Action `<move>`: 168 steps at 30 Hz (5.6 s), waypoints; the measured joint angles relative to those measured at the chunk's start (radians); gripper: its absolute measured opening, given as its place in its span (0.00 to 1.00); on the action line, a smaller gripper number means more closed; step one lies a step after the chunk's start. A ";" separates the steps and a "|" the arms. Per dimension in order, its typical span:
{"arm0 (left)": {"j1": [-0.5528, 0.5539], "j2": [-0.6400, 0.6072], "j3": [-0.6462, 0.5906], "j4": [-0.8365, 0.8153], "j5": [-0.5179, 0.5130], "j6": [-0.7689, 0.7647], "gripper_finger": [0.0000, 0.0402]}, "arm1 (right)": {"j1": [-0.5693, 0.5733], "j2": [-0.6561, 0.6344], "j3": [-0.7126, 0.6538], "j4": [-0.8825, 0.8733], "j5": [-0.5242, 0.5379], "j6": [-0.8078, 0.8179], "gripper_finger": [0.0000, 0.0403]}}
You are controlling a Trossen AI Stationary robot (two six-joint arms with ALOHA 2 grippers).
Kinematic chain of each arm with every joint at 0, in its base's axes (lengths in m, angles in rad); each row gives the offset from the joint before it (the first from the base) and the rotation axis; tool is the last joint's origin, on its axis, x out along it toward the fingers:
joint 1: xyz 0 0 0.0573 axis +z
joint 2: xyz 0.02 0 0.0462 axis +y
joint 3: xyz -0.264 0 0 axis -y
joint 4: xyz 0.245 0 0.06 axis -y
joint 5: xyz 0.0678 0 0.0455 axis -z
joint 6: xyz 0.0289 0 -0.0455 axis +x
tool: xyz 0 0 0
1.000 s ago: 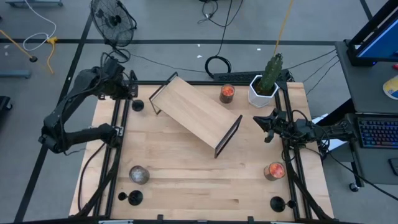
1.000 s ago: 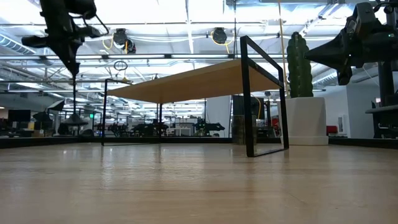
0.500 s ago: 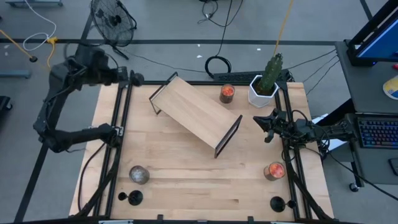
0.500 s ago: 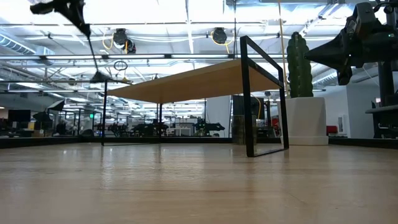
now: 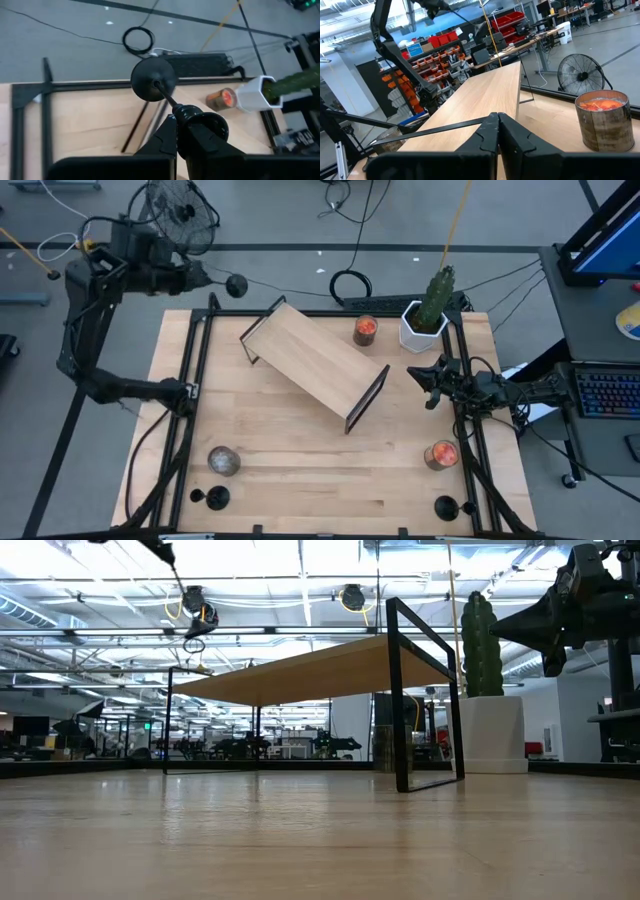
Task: Pick & Place candle stick holders
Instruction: Put the top black candle holder on the shelf, then put the left black candle holder on the shelf
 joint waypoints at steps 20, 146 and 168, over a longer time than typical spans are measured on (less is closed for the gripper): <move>-0.204 0.343 0.247 0.002 0.093 0.005 0.02 | 0.000 0.000 0.000 0.000 0.000 -0.086 0.01; -1.326 0.462 0.259 -0.129 -0.080 -0.631 0.34 | 0.000 0.000 0.000 0.000 -0.001 -0.075 0.01; -1.705 0.491 0.071 -0.130 -0.177 -1.717 0.34 | 0.000 0.000 0.000 0.001 -0.001 -0.075 0.01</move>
